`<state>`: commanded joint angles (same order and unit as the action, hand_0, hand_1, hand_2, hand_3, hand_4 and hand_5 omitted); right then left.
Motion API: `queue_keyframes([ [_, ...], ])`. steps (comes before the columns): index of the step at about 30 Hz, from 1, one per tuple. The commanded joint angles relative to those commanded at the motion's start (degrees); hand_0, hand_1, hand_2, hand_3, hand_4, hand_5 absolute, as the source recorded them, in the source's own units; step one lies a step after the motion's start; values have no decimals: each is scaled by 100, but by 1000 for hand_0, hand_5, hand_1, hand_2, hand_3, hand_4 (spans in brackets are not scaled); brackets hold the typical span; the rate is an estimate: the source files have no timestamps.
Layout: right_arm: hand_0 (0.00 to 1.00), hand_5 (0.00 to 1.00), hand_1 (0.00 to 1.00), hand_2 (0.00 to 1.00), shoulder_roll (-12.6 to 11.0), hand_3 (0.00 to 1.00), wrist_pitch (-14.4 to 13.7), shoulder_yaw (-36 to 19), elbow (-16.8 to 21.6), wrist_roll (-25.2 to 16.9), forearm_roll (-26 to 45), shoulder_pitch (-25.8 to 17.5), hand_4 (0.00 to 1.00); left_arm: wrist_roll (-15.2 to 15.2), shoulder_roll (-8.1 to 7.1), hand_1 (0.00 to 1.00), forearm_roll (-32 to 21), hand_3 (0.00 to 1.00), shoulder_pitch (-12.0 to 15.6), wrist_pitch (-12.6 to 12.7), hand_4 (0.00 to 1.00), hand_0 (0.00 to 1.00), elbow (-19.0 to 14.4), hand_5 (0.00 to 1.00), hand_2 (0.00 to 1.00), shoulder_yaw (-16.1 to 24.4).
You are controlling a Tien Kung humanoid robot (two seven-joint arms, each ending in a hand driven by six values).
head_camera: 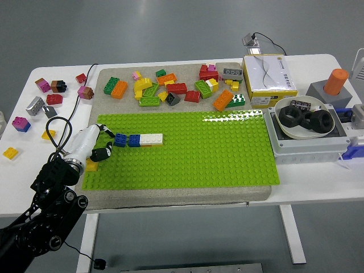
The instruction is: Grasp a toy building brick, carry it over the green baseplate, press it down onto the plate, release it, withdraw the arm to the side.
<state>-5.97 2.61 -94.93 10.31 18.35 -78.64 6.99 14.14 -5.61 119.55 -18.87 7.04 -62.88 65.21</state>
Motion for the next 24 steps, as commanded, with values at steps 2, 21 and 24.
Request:
queue_keyframes([
  [2,632,954,617,669,-1,708,1,-3,0,2,-13,1,775,3,-3,925,0,556,5,-1,525,979,-5,2,910,-1],
  [21,634,954,616,669,91,708,24,110,0,-16,102,-12,776,0,-29,925,270,555,-24,194,527,980,-80,2,910,67],
  [24,634,954,616,669,108,708,29,132,0,-34,109,6,776,41,-39,925,335,555,-21,222,527,980,-146,2,910,29],
])
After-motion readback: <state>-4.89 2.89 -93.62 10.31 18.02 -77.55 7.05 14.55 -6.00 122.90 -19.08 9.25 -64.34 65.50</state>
